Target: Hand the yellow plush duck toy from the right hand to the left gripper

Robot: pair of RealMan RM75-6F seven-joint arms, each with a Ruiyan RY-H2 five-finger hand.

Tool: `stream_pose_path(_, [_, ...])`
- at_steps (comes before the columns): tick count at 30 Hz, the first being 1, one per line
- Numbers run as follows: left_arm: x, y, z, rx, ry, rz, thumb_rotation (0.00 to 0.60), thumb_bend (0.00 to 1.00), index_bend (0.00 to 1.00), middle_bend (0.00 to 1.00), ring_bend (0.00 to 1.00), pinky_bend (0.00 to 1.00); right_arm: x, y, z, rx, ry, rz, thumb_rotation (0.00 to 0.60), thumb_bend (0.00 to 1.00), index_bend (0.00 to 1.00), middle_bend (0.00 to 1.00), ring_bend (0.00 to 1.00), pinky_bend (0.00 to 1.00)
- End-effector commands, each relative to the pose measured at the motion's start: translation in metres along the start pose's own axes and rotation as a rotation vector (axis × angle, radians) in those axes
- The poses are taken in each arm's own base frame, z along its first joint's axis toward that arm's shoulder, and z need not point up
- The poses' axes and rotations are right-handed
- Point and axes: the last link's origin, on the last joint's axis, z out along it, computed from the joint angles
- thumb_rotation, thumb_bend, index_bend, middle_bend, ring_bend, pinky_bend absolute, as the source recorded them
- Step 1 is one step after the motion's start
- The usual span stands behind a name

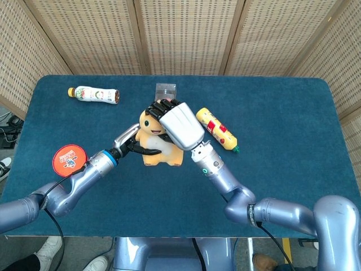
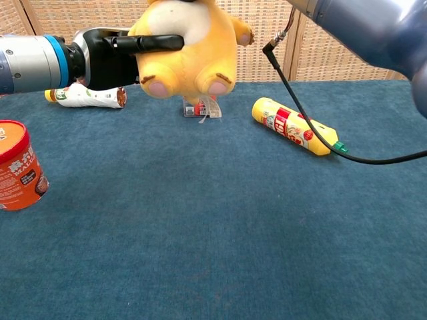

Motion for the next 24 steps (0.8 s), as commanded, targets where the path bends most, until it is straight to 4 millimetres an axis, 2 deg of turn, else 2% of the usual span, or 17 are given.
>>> stream_pose_path(1, [-0.001, 0.0, 0.0, 0.001, 0.012, 0.001, 0.6, 0.35, 0.72, 0.67, 0.62, 0.63, 0.0, 0.001, -0.001, 0.0, 0.0, 0.0, 0.6, 0.58, 0.57, 0.59, 0.64, 0.63])
stream_pose_path(2, [-0.002, 0.0, 0.0, 0.003, 0.013, 0.006, 0.6, 0.35, 0.72, 0.67, 0.62, 0.63, 0.0, 0.001, -0.002, 0.002, -0.001, 0.003, 0.6, 0.55, 0.5, 0.54, 0.61, 0.61])
stream_pose_path(3, [-0.002, 0.0, 0.0, 0.003, 0.017, 0.008, 0.6, 0.35, 0.72, 0.67, 0.62, 0.63, 0.0, 0.001, -0.003, 0.006, -0.006, 0.007, 0.6, 0.46, 0.34, 0.42, 0.53, 0.53])
stream_pose_path(4, [-0.002, 0.0, 0.0, 0.003, 0.021, 0.009, 0.6, 0.35, 0.72, 0.67, 0.62, 0.63, -0.001, 0.0, -0.004, 0.012, -0.016, 0.013, 0.6, 0.31, 0.18, 0.26, 0.39, 0.39])
stream_pose_path(5, [-0.002, 0.0, 0.0, 0.001, 0.028, 0.011, 0.6, 0.35, 0.73, 0.67, 0.62, 0.63, -0.001, 0.001, -0.005, 0.015, -0.032, 0.018, 0.6, 0.16, 0.06, 0.12, 0.23, 0.22])
stream_pose_path(7, [-0.001, 0.0, 0.001, -0.001, 0.038, 0.012, 0.6, 0.35, 0.73, 0.67, 0.62, 0.63, -0.002, 0.005, -0.008, 0.011, -0.062, 0.0, 0.6, 0.01, 0.0, 0.0, 0.04, 0.04])
stream_pose_path(8, [-0.001, 0.0, 0.001, -0.002, 0.043, 0.011, 0.6, 0.35, 0.73, 0.67, 0.62, 0.63, -0.001, 0.006, -0.01, 0.01, -0.076, -0.005, 0.6, 0.0, 0.0, 0.0, 0.01, 0.01])
stream_pose_path(14, [0.001, -0.002, 0.0, -0.001, 0.067, 0.02, 0.6, 0.35, 0.73, 0.67, 0.62, 0.63, 0.024, 0.015, -0.018, -0.034, -0.068, -0.007, 0.6, 0.0, 0.0, 0.0, 0.0, 0.0])
stream_pose_path(18, [0.003, -0.004, -0.003, 0.009, 0.077, 0.009, 0.6, 0.35, 0.73, 0.67, 0.62, 0.63, 0.042, 0.032, -0.027, -0.073, -0.048, -0.036, 0.6, 0.0, 0.0, 0.0, 0.0, 0.0])
stream_pose_path(20, [0.006, -0.006, -0.006, 0.015, 0.084, 0.013, 0.6, 0.35, 0.73, 0.67, 0.62, 0.63, 0.051, 0.047, -0.039, -0.1, -0.049, -0.073, 0.6, 0.0, 0.0, 0.0, 0.0, 0.0])
stream_pose_path(24, [0.009, -0.012, -0.013, 0.023, 0.089, 0.026, 0.6, 0.35, 0.73, 0.67, 0.62, 0.63, 0.061, 0.081, -0.078, -0.169, -0.089, -0.133, 0.6, 0.0, 0.0, 0.0, 0.0, 0.0])
